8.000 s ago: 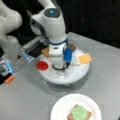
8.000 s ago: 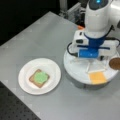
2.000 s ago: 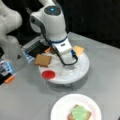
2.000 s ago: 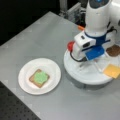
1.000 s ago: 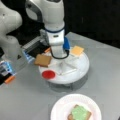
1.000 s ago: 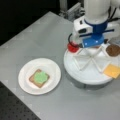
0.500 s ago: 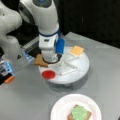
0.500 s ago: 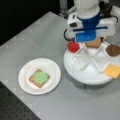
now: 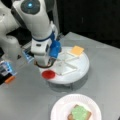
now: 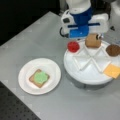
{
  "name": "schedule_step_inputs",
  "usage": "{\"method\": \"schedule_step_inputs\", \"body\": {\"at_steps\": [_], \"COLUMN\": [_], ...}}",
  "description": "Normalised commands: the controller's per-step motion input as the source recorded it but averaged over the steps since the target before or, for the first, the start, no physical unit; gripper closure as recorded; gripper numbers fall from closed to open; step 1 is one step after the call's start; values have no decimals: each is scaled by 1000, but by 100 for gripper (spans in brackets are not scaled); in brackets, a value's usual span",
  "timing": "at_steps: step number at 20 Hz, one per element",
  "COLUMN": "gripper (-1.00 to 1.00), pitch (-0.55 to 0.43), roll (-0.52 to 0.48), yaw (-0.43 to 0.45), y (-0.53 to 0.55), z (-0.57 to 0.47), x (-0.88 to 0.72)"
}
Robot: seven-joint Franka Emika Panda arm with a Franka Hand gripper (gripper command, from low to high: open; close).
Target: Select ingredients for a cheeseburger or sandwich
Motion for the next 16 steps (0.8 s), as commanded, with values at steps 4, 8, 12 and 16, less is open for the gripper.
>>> {"method": "schedule_step_inputs", "body": {"at_steps": [4, 8, 12, 16], "gripper": [-100, -100, -100, -100], "pitch": [172, 225, 242, 264], "roll": [62, 66, 22, 12], "yaw": [-243, -137, -56, 35], "y": [-85, -314, -350, -291], "z": [199, 363, 336, 200], "x": [147, 217, 215, 253]}}
